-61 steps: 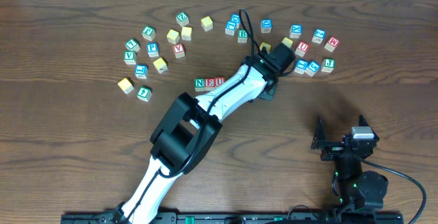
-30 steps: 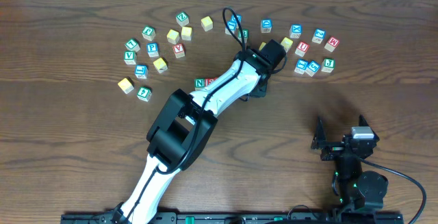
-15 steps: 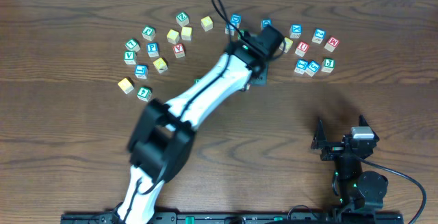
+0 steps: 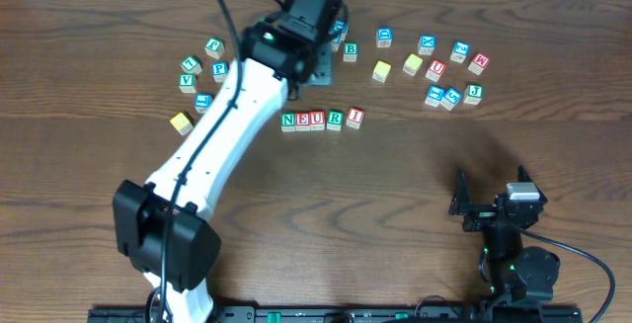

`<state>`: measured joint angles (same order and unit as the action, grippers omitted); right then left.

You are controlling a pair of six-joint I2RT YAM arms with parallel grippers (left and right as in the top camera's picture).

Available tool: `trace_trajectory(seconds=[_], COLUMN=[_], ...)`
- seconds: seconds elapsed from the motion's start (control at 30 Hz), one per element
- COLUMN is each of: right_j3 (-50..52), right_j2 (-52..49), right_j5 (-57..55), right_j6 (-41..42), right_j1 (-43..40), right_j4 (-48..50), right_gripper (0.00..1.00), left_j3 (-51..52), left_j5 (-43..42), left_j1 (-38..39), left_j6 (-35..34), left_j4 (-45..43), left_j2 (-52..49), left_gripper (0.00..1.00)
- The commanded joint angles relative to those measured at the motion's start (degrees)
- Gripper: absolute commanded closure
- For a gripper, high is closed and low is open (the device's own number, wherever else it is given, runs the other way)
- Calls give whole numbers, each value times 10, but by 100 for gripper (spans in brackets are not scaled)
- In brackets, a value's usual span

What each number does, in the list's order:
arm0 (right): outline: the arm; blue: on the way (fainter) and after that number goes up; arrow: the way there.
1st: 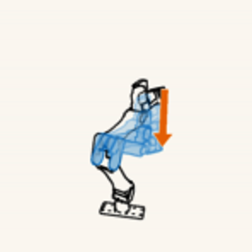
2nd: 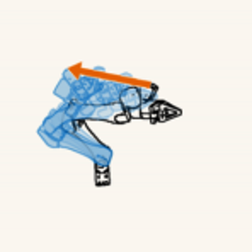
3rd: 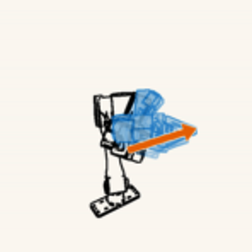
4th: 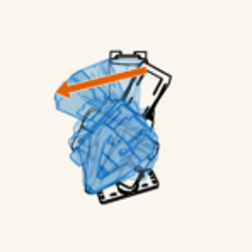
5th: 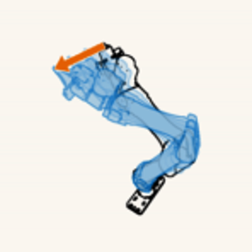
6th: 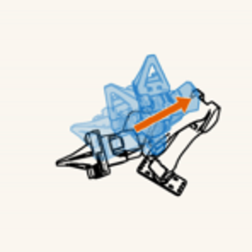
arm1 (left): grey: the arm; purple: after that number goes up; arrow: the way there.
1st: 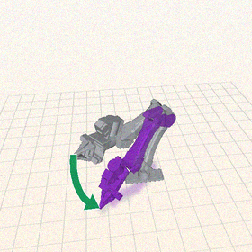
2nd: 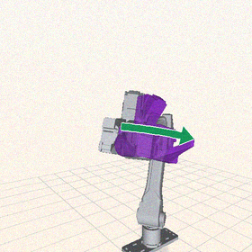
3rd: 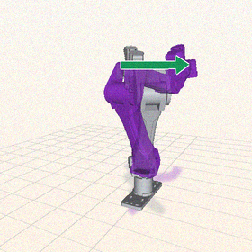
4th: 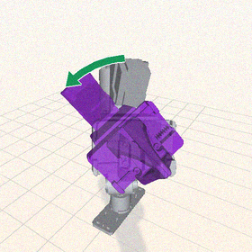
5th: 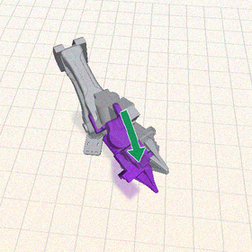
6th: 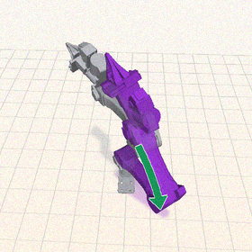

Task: Spell out NEURIPS
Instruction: 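Swing the left gripper over the blue P block at left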

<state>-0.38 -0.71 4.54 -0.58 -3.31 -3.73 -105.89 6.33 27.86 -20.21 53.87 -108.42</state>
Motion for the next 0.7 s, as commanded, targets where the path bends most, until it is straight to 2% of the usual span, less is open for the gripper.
trace_trajectory(seconds=[0.0,0.13,0.27,0.37,0.67], right_j3=[1,1,1,1,1], right_j2=[3,3,3,3,3], right_j5=[3,3,3,3,3], right_j6=[5,5,5,5,5], right_j1=[-3,-3,-3,-3,-3], right_j4=[-2,-2,-2,-2,-2], right_gripper=[1,1,1,1,1], left_j3=[-10,-10,-10,-10,-10], left_j5=[4,3,-10,-27,-11], left_j1=[-56,-146,-195,-211,-214], left_j6=[25,26,28,40,54], left_j4=[-5,-53,-82,-92,-128], left_j2=[11,1,-24,-52,-141], left_gripper=[57,57,57,57,57])
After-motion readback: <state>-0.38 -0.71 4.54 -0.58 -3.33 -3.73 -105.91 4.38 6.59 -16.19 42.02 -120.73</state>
